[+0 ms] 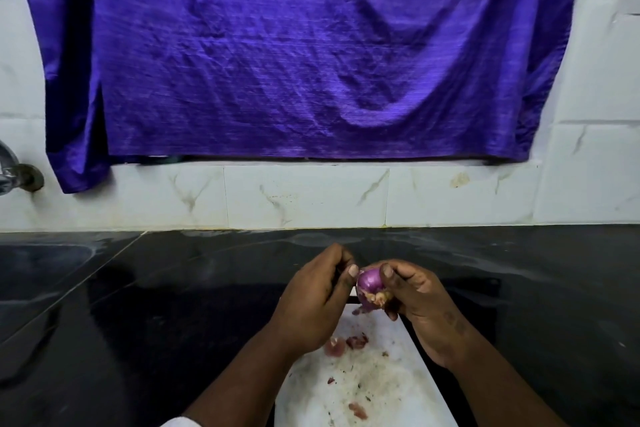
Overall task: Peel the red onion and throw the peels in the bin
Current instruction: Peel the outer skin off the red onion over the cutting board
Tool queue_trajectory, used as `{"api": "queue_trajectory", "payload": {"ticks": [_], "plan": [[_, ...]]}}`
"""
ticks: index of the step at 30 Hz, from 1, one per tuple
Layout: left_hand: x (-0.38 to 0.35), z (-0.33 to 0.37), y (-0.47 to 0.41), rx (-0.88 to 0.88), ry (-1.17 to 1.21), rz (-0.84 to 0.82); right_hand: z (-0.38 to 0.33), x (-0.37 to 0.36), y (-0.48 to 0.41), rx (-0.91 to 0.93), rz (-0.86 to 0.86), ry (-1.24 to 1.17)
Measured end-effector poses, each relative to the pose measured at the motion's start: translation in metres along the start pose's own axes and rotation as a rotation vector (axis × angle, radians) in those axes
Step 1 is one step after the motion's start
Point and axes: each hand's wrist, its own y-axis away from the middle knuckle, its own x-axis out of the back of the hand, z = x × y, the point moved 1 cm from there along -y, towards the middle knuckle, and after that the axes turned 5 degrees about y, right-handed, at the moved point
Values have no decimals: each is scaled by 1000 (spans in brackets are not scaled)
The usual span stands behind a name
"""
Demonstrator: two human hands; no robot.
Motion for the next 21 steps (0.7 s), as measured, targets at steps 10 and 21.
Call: {"api": "queue_trajectory", "payload": {"ticks": [10,21], "plan": [[1,-5,0,60,-275,-80,1,2,-2,-33,63,-129],[-2,-3,-2,70,92,29,1,1,-1,-120,1,-91]]}}
